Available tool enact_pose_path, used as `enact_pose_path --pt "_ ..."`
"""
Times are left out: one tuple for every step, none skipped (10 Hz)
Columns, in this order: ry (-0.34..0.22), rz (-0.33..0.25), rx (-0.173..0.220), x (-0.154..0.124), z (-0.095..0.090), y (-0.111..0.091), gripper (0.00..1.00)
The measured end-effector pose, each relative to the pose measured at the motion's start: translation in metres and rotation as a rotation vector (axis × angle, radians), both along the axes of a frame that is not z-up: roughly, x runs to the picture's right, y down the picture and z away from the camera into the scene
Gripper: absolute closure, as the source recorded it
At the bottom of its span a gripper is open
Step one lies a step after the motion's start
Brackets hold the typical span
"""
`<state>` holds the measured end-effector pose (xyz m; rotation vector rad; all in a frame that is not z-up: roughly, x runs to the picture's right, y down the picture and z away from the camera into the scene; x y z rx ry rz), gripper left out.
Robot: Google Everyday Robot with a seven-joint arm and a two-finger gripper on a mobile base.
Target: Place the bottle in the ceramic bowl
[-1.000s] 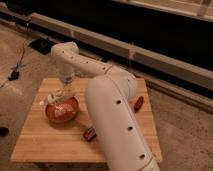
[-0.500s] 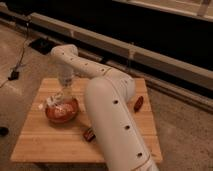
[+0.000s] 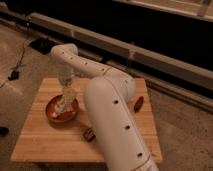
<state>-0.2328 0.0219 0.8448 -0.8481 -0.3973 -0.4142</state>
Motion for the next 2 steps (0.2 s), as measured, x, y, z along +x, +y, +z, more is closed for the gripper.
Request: enact_pose_path --pt "-0.001 0.001 0.001 -0.001 -0.0047 -0.005 0.43" --pt "-0.001 -0.003 -0.002 -0.0023 -0.0074 -0.005 0.4"
